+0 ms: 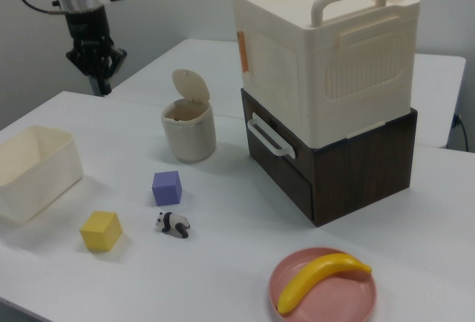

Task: Close the trash can
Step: 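Move the gripper toward the open lid of the cream trash can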

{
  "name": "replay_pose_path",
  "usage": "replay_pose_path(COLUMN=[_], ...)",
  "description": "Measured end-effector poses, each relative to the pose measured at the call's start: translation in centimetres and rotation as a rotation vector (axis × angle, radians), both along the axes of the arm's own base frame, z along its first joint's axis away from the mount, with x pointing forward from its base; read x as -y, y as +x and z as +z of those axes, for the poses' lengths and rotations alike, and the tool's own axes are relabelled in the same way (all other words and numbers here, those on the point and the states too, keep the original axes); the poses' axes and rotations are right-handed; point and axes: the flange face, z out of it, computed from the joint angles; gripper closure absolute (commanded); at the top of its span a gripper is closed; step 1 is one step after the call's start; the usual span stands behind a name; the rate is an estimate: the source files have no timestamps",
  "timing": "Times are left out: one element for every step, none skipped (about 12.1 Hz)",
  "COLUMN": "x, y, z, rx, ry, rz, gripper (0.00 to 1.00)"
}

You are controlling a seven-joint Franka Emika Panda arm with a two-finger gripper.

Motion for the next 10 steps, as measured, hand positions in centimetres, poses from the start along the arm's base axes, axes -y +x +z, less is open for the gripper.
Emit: replay_pose_path(x=[-0.2,-0.4,-0.5,-0.7,-0.8,-1.0,-1.0,-1.0,-0.9,-0.3], y=[0.5,1.3,1.9,3.0,3.8,5.1,6.0,7.1,8.2,9.8], z=[0.5,1.1,1.5,1.5,1.2,0.4,-0.4,-1.2,-2.2,-3.5], rx=[0.047,0.125,0.178,0.252,0.293,0.343,0.371,0.403,0.437,0.486], ry=[0.012,0.025,0.035,0.050,0.059,0.070,0.076,0.083,0.088,0.090], rz=[0.001,-0.008,-0.024,-0.041,-0.047,-0.052,-0.054,-0.054,-0.048,-0.034], gripper=[1.00,1.00,1.00,1.00,1.00,1.00,1.00,1.00,1.00,1.00])
